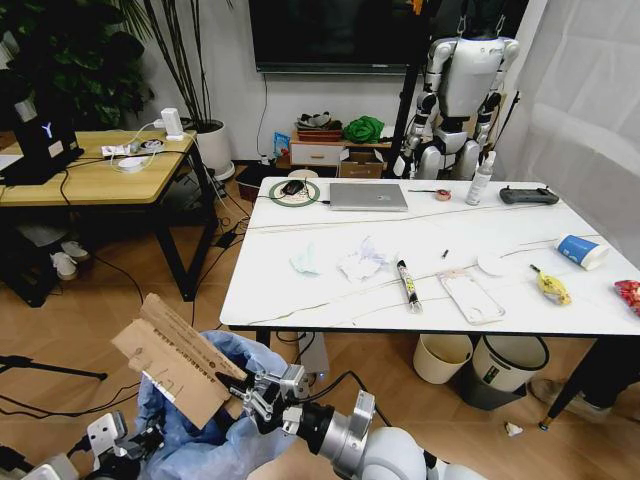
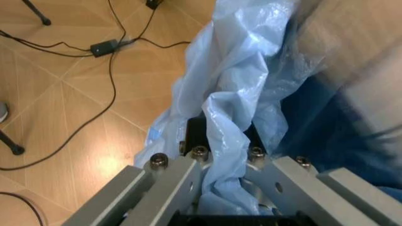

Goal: Pick up the trash bin and place the trash from the table into it.

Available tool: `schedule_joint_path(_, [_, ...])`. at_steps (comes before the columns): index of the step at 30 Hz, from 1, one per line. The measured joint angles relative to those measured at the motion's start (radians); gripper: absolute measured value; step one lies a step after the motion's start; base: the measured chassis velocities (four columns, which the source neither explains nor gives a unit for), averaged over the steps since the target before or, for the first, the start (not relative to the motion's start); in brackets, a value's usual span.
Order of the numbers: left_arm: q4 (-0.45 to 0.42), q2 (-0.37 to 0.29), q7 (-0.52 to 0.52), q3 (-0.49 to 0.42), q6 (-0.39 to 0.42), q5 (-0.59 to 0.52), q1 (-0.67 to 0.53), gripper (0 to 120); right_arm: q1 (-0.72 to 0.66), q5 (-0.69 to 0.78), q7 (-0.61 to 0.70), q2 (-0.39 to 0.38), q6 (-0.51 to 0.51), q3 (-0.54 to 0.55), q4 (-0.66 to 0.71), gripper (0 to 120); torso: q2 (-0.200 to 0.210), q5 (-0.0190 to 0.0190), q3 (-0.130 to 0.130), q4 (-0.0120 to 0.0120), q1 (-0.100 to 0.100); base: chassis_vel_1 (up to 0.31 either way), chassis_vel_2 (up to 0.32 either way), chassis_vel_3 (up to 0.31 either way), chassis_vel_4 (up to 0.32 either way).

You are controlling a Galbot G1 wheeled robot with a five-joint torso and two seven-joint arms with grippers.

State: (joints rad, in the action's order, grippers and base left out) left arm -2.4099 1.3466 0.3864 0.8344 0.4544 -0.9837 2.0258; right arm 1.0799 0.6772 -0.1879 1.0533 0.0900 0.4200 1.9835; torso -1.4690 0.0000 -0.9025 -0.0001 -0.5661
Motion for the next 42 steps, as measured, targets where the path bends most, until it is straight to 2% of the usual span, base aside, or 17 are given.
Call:
schedule_joint_path(2, [0.0,0.0,0.0,0.0,0.0,0.0,-0.001,0,0.002,-0.003,0.0,0.001,0.001,-0.002,-0.001,30,0.0,0.0,0.0,0.0,0.0,0.0,0.0,0.0,0.0])
schedule_joint_path(6, [0.001,-0.001,-0.001,-0.001,-0.001,0.0,-0.003,0,0.008,-0.012,0.002,0.01,0.005,-0.028,-0.002,48,0.0,0.0,0.0,0.0,0.0,0.0,0.0,0.0,0.0])
schedule_joint_path(8, [0.002,-0.001,-0.002,-0.001,-0.002,0.001,-0.004,0,0.007,-0.011,0.003,0.014,0.005,-0.039,-0.002,52,0.0,0.0001,0.0,-0.0001,0.0,0.0,0.0,0.0,0.0])
schedule_joint_path(12, [0.011,0.001,-0.007,-0.003,-0.006,0.008,-0.004,0,-0.019,0.018,0.022,0.061,-0.01,-0.105,0.004,70,0.0,0.0,0.0,-0.0001,0.0,0.0,0.0,0.0,0.0])
schedule_joint_path(15, [0.013,0.005,-0.012,-0.007,-0.009,0.016,-0.005,0,-0.052,0.025,0.098,0.112,-0.057,-0.146,-0.017,82,0.0,-0.0001,0.0,0.0,0.0,0.0,0.0,0.0,0.0])
schedule_joint_path(16, [0.013,0.005,-0.012,-0.007,-0.009,0.016,-0.005,0,-0.052,0.025,0.098,0.112,-0.057,-0.146,-0.017,82,0.0,-0.0001,0.0,0.0,0.0,0.0,0.0,0.0,0.0])
schedule_joint_path(19, [0.013,0.011,-0.022,-0.009,-0.018,0.03,-0.003,0,-0.092,0.02,0.24,0.169,-0.178,-0.212,-0.063,95,0.0,0.0,0.0,0.0,0.0,0.0,0.0,0.0,0.0])
schedule_joint_path(21, [0.013,0.012,-0.026,-0.009,-0.021,0.036,-0.001,0,-0.102,0.004,0.272,0.177,-0.2,-0.233,-0.081,98,0.0,0.0002,0.0,0.0002,0.0,0.0,0.0,0.0,0.0])
schedule_joint_path(22, [0.013,0.014,-0.03,-0.01,-0.025,0.045,0.0,0,-0.117,-0.04,0.309,0.183,-0.221,-0.282,-0.121,100,0.0,0.0002,0.0,0.0002,0.0,0.0,0.0,0.0,0.0])
schedule_joint_path(24, [0.013,0.015,-0.036,-0.011,-0.028,0.057,-0.004,0,-0.129,-0.107,0.338,0.155,-0.276,-0.384,-0.169,100,0.0,0.0003,0.0,0.0002,0.0,0.0,0.0,0.0,0.0])
schedule_joint_path(25, [0.013,0.014,-0.036,-0.011,-0.029,0.058,-0.006,0,-0.129,-0.121,0.348,0.143,-0.297,-0.406,-0.174,100,0.0,0.0002,0.0,0.0,0.0,0.0,0.0,0.0,0.0])
schedule_joint_path(27, [0.017,0.012,-0.037,-0.013,-0.029,0.06,-0.012,0,-0.12,-0.153,0.386,0.099,-0.404,-0.475,-0.176,100,0.0,0.0005,0.0,0.0003,0.0,0.0,0.0,0.0,0.0])
schedule_joint_path(29, [0.019,0.011,-0.037,-0.014,-0.029,0.061,-0.014,0,-0.114,-0.158,0.4,0.081,-0.44,-0.497,-0.176,100,0.0,0.0,0.0,0.0,0.0,0.0,0.0,0.0,0.0])
schedule_joint_path(31, [0.025,0.006,-0.038,-0.016,-0.029,0.062,-0.021,0,-0.089,-0.167,0.435,0.013,-0.536,-0.572,-0.177,100,0.0,0.0002,0.0,-0.0005,0.0,0.0,0.0,0.0,0.0])
schedule_joint_path(34, [0.029,0.001,-0.038,-0.017,-0.029,0.062,-0.028,0,-0.052,-0.159,0.414,-0.043,-0.565,-0.644,-0.189,100,0.0,0.0003,0.0,-0.0003,0.0,0.0,0.0,0.0,0.0])
schedule_joint_path(42, [0.03,-0.007,-0.039,-0.018,-0.029,0.062,-0.031,0,0.01,-0.052,0.335,-0.083,-0.551,-0.729,-0.189,100,0.0,0.0003,0.0,-0.0001,0.0,0.0,0.0,0.0,0.0])
